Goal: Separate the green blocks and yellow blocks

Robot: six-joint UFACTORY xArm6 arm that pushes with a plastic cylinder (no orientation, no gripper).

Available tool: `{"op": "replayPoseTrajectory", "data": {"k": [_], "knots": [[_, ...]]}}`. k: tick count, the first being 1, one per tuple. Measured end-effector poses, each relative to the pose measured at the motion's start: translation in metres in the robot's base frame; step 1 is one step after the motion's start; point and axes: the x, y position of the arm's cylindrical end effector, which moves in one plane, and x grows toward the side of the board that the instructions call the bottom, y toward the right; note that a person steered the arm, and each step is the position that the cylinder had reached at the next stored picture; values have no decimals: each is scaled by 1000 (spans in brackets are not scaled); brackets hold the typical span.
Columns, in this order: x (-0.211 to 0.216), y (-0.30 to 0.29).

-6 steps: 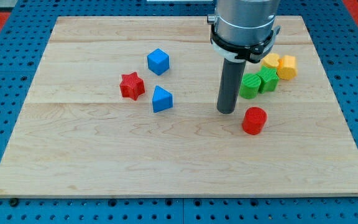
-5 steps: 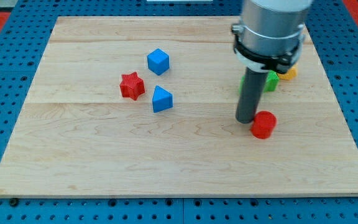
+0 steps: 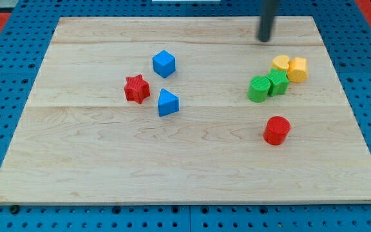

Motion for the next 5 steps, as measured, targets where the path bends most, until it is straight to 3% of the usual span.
{"op": "replayPoseTrajectory", "data": {"k": [2, 5], "knots": [[34, 35], [102, -2]]}}
